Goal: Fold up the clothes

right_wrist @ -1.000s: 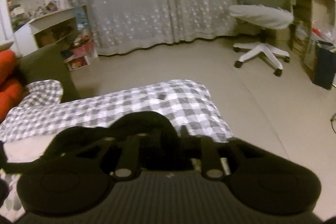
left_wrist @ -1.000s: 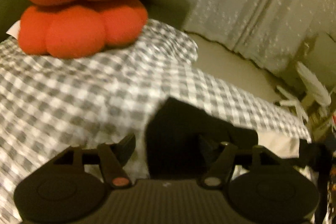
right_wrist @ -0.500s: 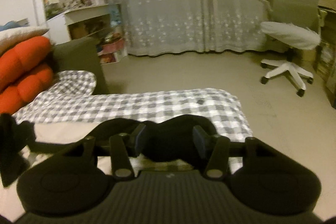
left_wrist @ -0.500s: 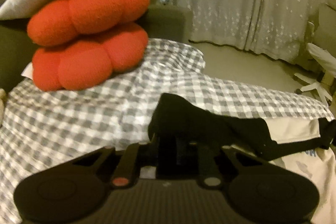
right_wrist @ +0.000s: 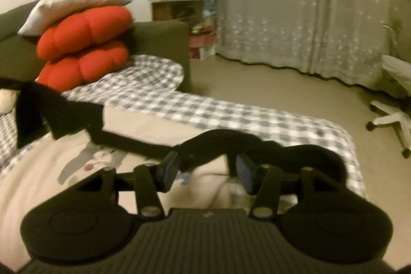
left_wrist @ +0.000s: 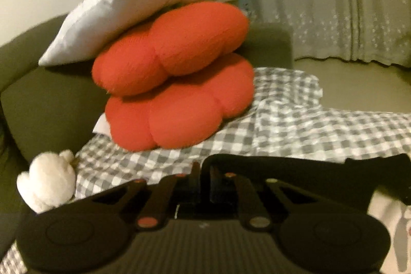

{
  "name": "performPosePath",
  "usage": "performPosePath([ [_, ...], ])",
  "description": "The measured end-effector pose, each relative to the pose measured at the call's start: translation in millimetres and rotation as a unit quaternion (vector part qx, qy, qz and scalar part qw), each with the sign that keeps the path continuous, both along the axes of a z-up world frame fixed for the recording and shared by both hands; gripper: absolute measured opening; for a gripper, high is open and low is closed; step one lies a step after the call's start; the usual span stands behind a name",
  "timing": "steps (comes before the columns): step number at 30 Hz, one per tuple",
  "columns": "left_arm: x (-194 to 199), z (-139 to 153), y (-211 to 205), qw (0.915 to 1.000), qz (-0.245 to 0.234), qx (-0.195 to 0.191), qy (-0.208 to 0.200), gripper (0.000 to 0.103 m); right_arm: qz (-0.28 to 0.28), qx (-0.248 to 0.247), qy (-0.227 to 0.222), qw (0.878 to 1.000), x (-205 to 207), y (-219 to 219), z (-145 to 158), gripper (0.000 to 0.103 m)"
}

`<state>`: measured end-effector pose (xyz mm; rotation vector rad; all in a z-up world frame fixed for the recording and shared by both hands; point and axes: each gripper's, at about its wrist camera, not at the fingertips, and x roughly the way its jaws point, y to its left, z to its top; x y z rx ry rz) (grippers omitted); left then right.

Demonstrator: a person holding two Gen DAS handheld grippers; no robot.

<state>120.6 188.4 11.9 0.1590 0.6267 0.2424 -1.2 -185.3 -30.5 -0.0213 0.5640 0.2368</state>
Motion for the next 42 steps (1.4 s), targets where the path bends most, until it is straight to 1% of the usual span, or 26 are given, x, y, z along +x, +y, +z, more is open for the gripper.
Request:
performPosePath([
  [3, -2.8, -3.2, 6.1, 0.9989, -0.002, -0.045, 0.01, 0.019, 0.018, 0.026, 0.016, 0.999, 1.7, 2.7, -2.3, 0.054],
  [4, -5.3, -3.3, 6.7, 0.9982, -0.006, -0.059, 0.012, 0.027, 0.021, 0.041, 0.023, 0.999, 2.8, 2.1, -2.4, 0.054],
  [5, -8.2, -3.0, 6.2, 0.9973, -0.01, -0.071, 0.013, 0.037, 0.02, 0.059, 0.031, 0.998, 4.3, 0.3, -2.1, 0.054],
  [7, -14.5, -0.7, 4.9, 0.9951, -0.018, -0.097, 0.01, 0.046, 0.019, 0.098, 0.047, 0.994, 7.6, -4.0, -1.5, 0.054],
  [10, -24.0, 6.3, 4.6, 0.9887, -0.03, -0.147, 0.006, 0.05, 0.015, 0.169, 0.071, 0.983, 12.6, -12.6, -2.2, 0.054],
  [13, -30.9, 11.8, 4.3, 0.9774, -0.044, -0.207, 0.005, 0.051, 0.012, 0.232, 0.093, 0.968, 16.4, -18.0, -4.8, 0.054],
  [16, -34.4, 10.2, -3.0, 0.9614, -0.069, -0.266, 0.017, 0.051, 0.007, 0.276, 0.115, 0.954, 17.2, -19.7, -8.3, 0.054],
  [18, -34.2, 5.1, -12.4, 0.9505, -0.086, -0.297, 0.03, 0.051, 0.002, 0.293, 0.127, 0.948, 19.9, -18.1, -11.4, 0.054],
  [21, -30.7, -7.2, -29.6, 0.9353, -0.104, -0.335, 0.047, 0.051, -0.013, 0.306, 0.143, 0.941, 23.7, -15.4, -16.8, 0.054],
  [25, -21.9, -29.3, -55.3, 0.9171, -0.119, -0.373, 0.076, 0.051, -0.041, 0.305, 0.154, 0.939, 26.9, -13.3, -22.8, 0.054],
  [27, -15.7, -41.1, -68.1, 0.9096, -0.126, -0.386, 0.089, 0.051, -0.054, 0.309, 0.151, 0.938, 27.3, -17.4, -24.0, 0.054],
  [30, -4.4, -57.2, -83.2, 0.9019, -0.127, -0.4, 0.1, 0.051, -0.072, 0.319, 0.14, 0.935, 29.3, -24.2, -25.6, 0.054],
  [32, 2.7, -65.0, -90.2, 0.8989, -0.123, -0.408, 0.103, 0.05, -0.082, 0.326, 0.135, 0.932, 31.2, -28.1, -26.7, 0.054],
  [34, 7.6, -68.4, -94.0, 0.8985, -0.116, -0.412, 0.098, 0.049, -0.088, 0.331, 0.131, 0.93, 33.8, -30.7, -27.9, 0.051],
  [35, 9.7, -69.2, -95.1, 0.8989, -0.112, -0.413, 0.094, 0.046, -0.09, 0.332, 0.129, 0.93, 35.5, -31.6, -28.3, 0.042],
  [36, 11.7, -69.2, -95.4, 0.8994, -0.108, -0.414, 0.087, 0.042, -0.093, 0.333, 0.128, 0.93, 37.7, -32.2, -28.4, 0.03],
  [38, 18.0, -68.2, -96.3, 0.8983, -0.103, -0.42, 0.077, 0.023, -0.095, 0.334, 0.122, 0.93, 41.9, -34.1, -26.3, 0.018],
  [39, 22.4, -67.0, -96.7, 0.8967, -0.103, -0.424, 0.072, 0.019, -0.094, 0.335, 0.114, 0.931, 44.2, -35.1, -23.9, 0.014],
  [40, 26.7, -65.8, -97.7, 0.8968, -0.105, -0.425, 0.066, 0.014, -0.094, 0.334, 0.105, 0.932, 46.7, -36.0, -21.0, 0.013],
  [41, 30.7, -63.9, -99.8, 0.8992, -0.106, -0.42, 0.059, 0.009, -0.096, 0.329, 0.096, 0.935, 50.5, -36.5, -17.9, 0.012],
  [42, 35.4, -61.4, -102.4, 0.9024, -0.107, -0.415, 0.051, 0.008, -0.097, 0.323, 0.09, 0.937, 56.1, -36.3, -15.6, 0.012],
])
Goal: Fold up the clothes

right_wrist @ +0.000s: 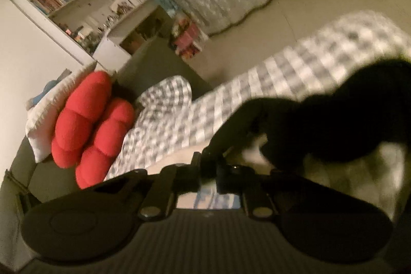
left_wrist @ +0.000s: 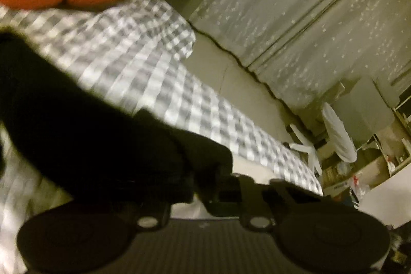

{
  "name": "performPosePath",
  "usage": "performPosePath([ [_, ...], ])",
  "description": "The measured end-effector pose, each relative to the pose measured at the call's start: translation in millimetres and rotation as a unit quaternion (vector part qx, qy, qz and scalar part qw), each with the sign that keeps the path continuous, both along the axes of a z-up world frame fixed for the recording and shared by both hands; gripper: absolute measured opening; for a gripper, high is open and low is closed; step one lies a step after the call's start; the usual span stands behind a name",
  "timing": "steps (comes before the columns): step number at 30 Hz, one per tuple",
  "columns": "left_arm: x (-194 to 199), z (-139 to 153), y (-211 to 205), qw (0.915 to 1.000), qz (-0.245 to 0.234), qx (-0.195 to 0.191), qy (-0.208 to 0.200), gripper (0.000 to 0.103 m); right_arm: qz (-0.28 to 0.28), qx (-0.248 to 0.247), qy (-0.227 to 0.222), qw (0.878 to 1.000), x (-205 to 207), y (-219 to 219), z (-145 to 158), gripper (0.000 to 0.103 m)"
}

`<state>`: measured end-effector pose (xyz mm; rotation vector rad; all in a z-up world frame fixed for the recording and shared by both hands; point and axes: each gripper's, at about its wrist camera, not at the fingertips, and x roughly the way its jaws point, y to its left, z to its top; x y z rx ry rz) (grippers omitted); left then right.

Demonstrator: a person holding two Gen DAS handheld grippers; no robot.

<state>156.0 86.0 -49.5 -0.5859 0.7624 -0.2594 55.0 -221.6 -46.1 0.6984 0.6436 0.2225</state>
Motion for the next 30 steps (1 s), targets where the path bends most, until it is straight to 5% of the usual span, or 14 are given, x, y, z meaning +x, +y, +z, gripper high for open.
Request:
performPosePath([
  [14, 78.4, -0.9, -20.0, 0.998, 0.039, 0.029, -0.041, 0.005, -0.01, -0.067, 0.007, 0.998, 95.5, 1.4, -15.5, 0.011],
  [20, 89.7, -3.7, -27.3, 0.9969, 0.029, 0.06, -0.043, 0.008, -0.011, -0.072, 0.021, 0.997, 103.1, -2.9, -27.2, 0.012],
  [21, 88.5, -1.7, -27.3, 0.9969, 0.027, 0.06, -0.043, 0.009, -0.01, -0.068, 0.022, 0.997, 101.8, -3.5, -25.1, 0.019],
  [24, 80.5, 6.4, -25.1, 0.9972, 0.017, 0.05, -0.054, 0.032, -0.012, -0.064, 0.013, 0.998, 91.9, -5.1, -13.8, 0.041],
  [26, 73.0, 12.3, -24.7, 0.9958, 0.021, 0.065, -0.061, 0.05, -0.014, -0.066, 0.005, 0.998, 84.0, -7.6, -5.8, 0.042],
  [30, 55.2, 22.7, -21.3, 0.9938, 0.021, 0.089, -0.062, 0.057, -0.022, -0.057, -0.002, 0.998, 62.2, -17.0, 6.3, 0.042],
])
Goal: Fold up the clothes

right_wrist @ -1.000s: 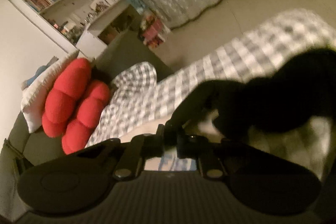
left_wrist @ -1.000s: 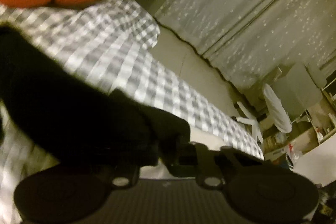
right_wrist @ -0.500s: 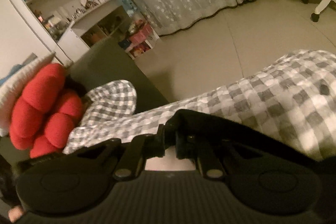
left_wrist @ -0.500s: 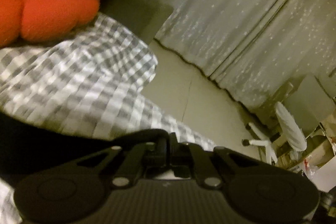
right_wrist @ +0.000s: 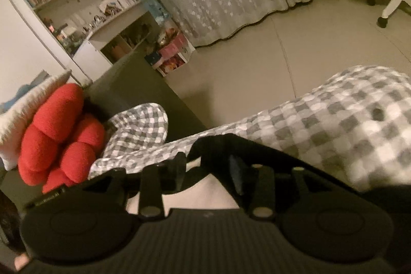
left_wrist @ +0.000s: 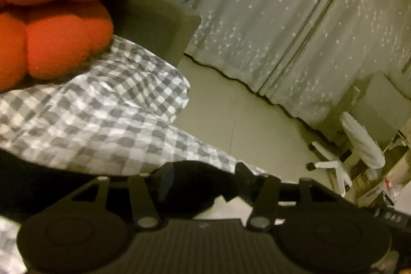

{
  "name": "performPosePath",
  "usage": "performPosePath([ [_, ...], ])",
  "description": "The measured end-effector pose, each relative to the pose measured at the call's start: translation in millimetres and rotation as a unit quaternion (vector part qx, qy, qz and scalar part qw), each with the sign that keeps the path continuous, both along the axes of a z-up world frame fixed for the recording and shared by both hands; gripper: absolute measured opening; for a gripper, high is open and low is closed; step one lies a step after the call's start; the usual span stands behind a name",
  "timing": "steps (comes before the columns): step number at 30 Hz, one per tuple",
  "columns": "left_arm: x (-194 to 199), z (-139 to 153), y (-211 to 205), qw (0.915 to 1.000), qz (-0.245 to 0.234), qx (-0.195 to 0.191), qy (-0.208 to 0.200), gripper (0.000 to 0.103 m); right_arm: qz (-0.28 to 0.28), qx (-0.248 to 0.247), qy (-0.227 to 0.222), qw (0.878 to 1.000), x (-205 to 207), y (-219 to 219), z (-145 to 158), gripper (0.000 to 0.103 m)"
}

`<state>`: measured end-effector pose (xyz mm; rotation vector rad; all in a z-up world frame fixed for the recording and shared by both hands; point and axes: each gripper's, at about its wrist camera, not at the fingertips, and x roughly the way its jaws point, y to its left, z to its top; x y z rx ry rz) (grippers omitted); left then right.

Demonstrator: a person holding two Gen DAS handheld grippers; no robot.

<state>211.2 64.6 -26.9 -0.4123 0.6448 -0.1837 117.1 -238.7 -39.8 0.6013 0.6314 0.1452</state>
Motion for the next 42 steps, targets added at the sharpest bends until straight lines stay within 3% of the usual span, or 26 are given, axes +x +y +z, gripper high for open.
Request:
performPosePath([
  [8, -52.2, 13.4, 6.4, 0.9995, -0.004, 0.032, 0.003, 0.073, -0.025, -0.049, 0.004, 0.998, -50.7, -11.0, 21.4, 0.042],
  [12, -75.7, 18.8, 9.1, 0.9972, -0.005, 0.074, 0.014, 0.08, -0.025, -0.076, 0.016, 0.997, -75.9, -11.1, 25.2, 0.042],
  [16, -96.8, 17.6, 21.0, 0.9948, -0.008, 0.096, 0.032, 0.08, -0.013, -0.085, 0.028, 0.996, -100.7, -8.4, 21.6, 0.042],
  [26, -140.8, 3.4, 73.6, 0.9927, 0.007, 0.099, 0.069, 0.08, -0.01, -0.111, 0.074, 0.991, -148.9, -17.7, -1.4, 0.042],
  [32, -147.1, -1.5, 111.4, 0.9888, 0.049, 0.119, 0.076, 0.08, -0.029, -0.165, 0.1, 0.981, -165.1, -34.8, -16.1, 0.042],
  [37, -157.4, -0.2, 147.3, 0.9855, 0.083, 0.13, 0.07, 0.08, -0.036, -0.164, 0.097, 0.981, -180.2, -47.1, -11.4, 0.042],
  [42, -155.0, -6.9, 163.9, 0.9808, 0.103, 0.149, 0.073, 0.08, -0.014, -0.196, 0.099, 0.976, -193.2, -34.6, -10.7, 0.054],
])
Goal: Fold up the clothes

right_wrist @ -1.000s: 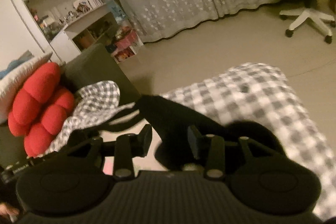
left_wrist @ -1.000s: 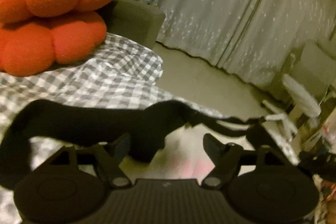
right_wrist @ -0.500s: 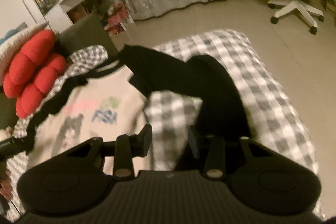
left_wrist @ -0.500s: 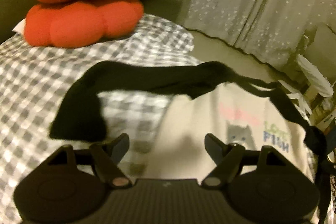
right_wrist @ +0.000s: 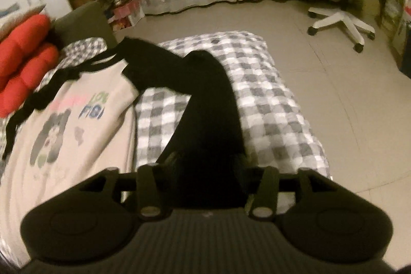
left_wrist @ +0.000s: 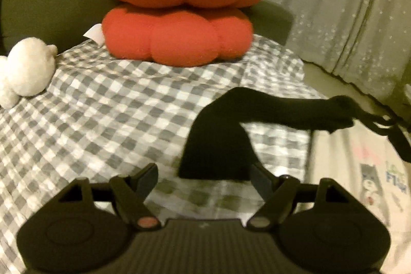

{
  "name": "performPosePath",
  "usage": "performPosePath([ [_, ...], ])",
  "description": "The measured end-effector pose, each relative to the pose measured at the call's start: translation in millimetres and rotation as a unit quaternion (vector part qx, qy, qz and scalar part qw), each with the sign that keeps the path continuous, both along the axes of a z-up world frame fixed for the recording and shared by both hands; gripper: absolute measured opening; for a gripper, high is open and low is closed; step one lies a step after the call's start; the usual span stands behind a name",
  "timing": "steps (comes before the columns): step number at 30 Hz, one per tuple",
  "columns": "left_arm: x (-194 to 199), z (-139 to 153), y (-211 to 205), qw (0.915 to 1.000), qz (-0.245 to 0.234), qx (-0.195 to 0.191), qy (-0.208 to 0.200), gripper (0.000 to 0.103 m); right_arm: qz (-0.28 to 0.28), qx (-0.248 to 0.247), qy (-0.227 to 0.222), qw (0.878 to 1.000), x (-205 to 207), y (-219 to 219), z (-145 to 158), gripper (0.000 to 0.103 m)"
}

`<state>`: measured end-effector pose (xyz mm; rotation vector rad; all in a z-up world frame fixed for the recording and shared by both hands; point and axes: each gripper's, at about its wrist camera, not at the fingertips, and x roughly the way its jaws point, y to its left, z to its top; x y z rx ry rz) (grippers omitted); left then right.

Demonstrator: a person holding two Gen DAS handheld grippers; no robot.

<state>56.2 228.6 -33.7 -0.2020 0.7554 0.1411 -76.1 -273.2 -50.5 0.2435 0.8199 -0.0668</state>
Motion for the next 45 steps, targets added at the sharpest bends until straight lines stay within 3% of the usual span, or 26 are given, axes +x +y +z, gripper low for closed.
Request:
performPosePath([
  [4, 10.3, -11.6, -8.5, 0.9998, -0.004, 0.021, 0.005, 0.077, 0.019, -0.046, 0.007, 0.999, -1.2, 19.9, -13.6, 0.054],
  [7, 16.1, -15.9, -18.0, 0.9992, -0.001, 0.039, -0.006, 0.048, 0.032, -0.104, -0.009, 0.994, -4.4, 34.8, -21.0, 0.047],
  [8, 17.4, -16.4, -20.5, 0.999, 0.001, 0.043, -0.012, 0.031, 0.036, -0.117, -0.014, 0.992, -5.4, 37.5, -21.4, 0.029],
  [9, 18.7, -16.8, -23.1, 0.9987, 0.003, 0.047, -0.017, 0.021, 0.041, -0.125, -0.016, 0.991, -5.7, 38.9, -20.9, 0.008],
  [10, 20.5, -16.5, -25.2, 0.9982, 0.012, 0.056, -0.019, 0.0, 0.042, -0.13, -0.015, 0.991, -5.4, 38.4, -19.9, 0.005],
  [15, 23.6, -7.9, -8.7, 0.9917, 0.087, 0.088, -0.032, 0.0, 0.017, -0.151, -0.014, 0.988, -3.5, 25.6, -13.5, 0.002],
  [20, 24.7, 7.4, 33.0, 0.978, 0.161, 0.124, -0.048, 0.0, -0.034, -0.186, -0.025, 0.982, 2.4, -3.6, -1.4, 0.002],
  [24, 24.8, 20.3, 65.3, 0.97, 0.202, 0.123, -0.054, 0.0, -0.083, -0.188, -0.035, 0.978, 9.1, -31.5, 11.7, 0.002],
  [28, 21.1, 23.4, 76.4, 0.9768, 0.188, 0.089, -0.052, 0.007, -0.109, -0.167, -0.041, 0.979, 15.5, -47.7, 17.6, 0.002],
  [30, 21.2, 20.4, 72.7, 0.9806, 0.173, 0.078, -0.047, 0.022, -0.121, -0.16, -0.043, 0.979, 18.9, -53.2, 18.8, 0.003],
  [32, 21.6, 18.0, 63.5, 0.9844, 0.156, 0.068, -0.045, 0.046, -0.131, -0.15, -0.043, 0.979, 21.1, -55.8, 19.8, 0.005],
  [33, 22.5, 17.3, 58.0, 0.9863, 0.144, 0.064, -0.048, 0.048, -0.134, -0.144, -0.045, 0.979, 21.6, -56.3, 20.6, 0.007],
  [37, 29.7, 17.6, 30.6, 0.9926, 0.087, 0.06, -0.061, 0.069, -0.127, -0.133, -0.052, 0.982, 24.9, -54.2, 24.7, 0.027],
  [38, 32.1, 18.5, 21.7, 0.9937, 0.068, 0.062, -0.064, 0.075, -0.122, -0.135, -0.054, 0.982, 27.1, -52.8, 25.9, 0.043],
  [39, 35.0, 19.2, 12.4, 0.9944, 0.048, 0.065, -0.068, 0.079, -0.117, -0.137, -0.058, 0.982, 28.7, -50.0, 26.7, 0.049],
  [40, 37.9, 19.8, 3.2, 0.9946, 0.029, 0.068, -0.073, 0.084, -0.111, -0.139, -0.061, 0.982, 30.6, -47.0, 27.1, 0.049],
  [45, 59.3, 18.5, -43.6, 0.9872, -0.054, 0.122, -0.088, 0.086, -0.087, -0.115, -0.062, 0.988, 47.7, -36.9, 25.4, 0.049],
])
